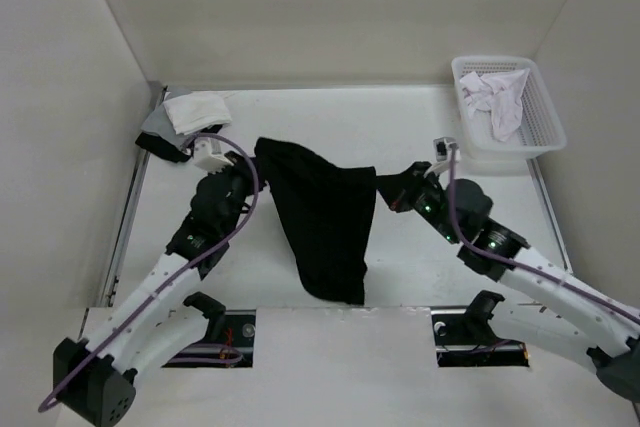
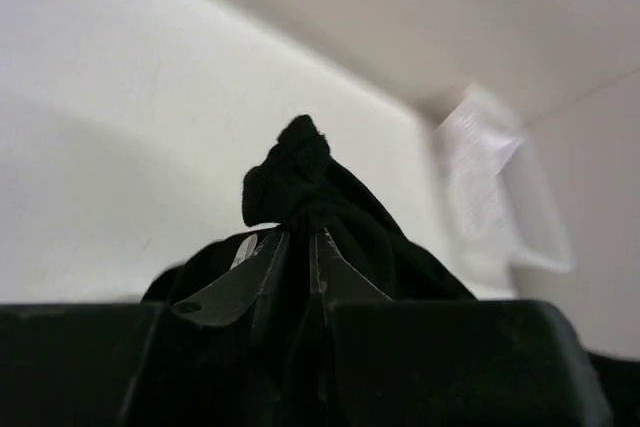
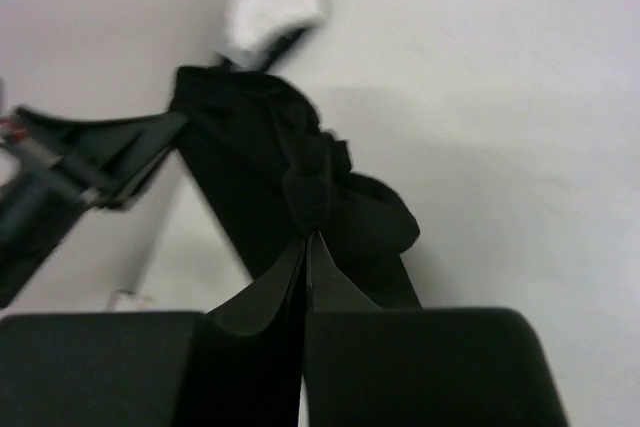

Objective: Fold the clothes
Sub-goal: Flatten the tank top out

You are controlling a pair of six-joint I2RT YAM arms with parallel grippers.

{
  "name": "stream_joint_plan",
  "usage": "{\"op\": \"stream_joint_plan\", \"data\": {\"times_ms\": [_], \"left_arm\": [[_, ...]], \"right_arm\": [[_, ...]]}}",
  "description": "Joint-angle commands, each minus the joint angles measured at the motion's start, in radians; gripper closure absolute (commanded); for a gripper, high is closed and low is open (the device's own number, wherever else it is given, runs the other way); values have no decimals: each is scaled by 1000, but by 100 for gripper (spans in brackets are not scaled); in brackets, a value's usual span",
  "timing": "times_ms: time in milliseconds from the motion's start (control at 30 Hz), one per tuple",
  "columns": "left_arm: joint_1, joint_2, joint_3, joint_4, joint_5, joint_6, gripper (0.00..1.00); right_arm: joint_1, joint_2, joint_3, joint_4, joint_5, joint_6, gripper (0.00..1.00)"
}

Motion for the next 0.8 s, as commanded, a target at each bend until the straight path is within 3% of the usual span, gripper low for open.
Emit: {"op": "stream_joint_plan", "data": {"times_ms": [0, 233, 467, 600, 767], "left_arm": [[14, -149, 171, -31, -55, 54, 98], [-24, -288, 402, -107, -67, 87, 98], [-57, -287, 478, -109, -150, 206, 97], [-11, -126, 485, -34, -145, 240, 97], [42, 221, 501, 44, -105, 174, 96]], "right_arm": [[121, -162, 114, -160, 112, -57, 98], [554, -271, 304, -272, 437, -188, 98], [740, -260, 379, -208, 563, -304, 97], [607, -219, 309, -205, 491, -236, 96], [176, -125, 160, -168, 139, -88, 96]]}}
